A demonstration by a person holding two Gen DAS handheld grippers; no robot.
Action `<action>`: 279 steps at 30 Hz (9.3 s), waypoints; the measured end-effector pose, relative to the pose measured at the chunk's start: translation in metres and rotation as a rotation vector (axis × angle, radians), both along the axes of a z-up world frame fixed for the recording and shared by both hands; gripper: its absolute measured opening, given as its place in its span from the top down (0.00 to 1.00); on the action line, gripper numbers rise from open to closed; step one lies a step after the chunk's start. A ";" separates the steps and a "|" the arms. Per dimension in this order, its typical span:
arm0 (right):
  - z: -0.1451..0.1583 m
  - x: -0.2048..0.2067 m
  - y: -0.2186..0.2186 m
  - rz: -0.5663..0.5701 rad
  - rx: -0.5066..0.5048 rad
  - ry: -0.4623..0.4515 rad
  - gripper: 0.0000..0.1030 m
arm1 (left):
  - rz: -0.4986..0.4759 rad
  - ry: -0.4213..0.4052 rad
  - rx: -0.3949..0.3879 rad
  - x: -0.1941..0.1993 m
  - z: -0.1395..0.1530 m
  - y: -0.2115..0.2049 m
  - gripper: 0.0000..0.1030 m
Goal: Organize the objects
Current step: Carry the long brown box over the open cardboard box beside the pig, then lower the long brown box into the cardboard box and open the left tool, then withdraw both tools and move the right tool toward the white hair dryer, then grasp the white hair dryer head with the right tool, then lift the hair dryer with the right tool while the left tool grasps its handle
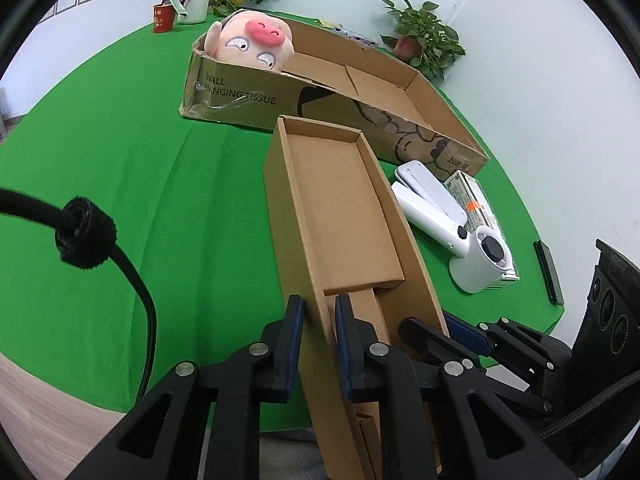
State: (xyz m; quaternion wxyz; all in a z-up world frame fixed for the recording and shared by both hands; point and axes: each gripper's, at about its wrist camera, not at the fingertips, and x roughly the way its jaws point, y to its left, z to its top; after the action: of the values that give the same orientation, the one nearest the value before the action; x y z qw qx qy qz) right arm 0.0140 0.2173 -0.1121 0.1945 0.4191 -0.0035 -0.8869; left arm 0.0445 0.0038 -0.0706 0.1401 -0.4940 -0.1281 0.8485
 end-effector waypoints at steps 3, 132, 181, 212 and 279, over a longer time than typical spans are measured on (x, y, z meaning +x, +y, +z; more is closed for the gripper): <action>0.000 0.000 0.000 -0.004 -0.007 0.004 0.84 | 0.008 0.006 -0.004 -0.001 0.001 0.000 0.88; 0.072 -0.075 0.099 -0.279 0.257 0.295 0.01 | 0.139 0.595 -0.234 -0.064 0.121 0.083 0.01; 0.033 -0.070 0.108 -0.215 0.145 0.170 0.01 | 0.022 0.393 -0.172 -0.100 0.056 0.082 0.01; -0.007 -0.040 0.094 -0.037 0.113 0.058 0.46 | 0.003 0.166 -0.024 -0.111 0.011 0.045 0.01; -0.021 -0.016 0.012 0.062 0.007 -0.090 0.39 | -0.185 -0.070 -0.001 -0.147 -0.053 0.075 0.61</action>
State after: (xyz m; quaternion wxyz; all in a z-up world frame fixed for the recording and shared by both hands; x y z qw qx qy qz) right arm -0.0018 0.2290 -0.1326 0.2198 0.4592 0.0039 -0.8607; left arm -0.1029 0.0792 -0.1240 0.2129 -0.5333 -0.0862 0.8141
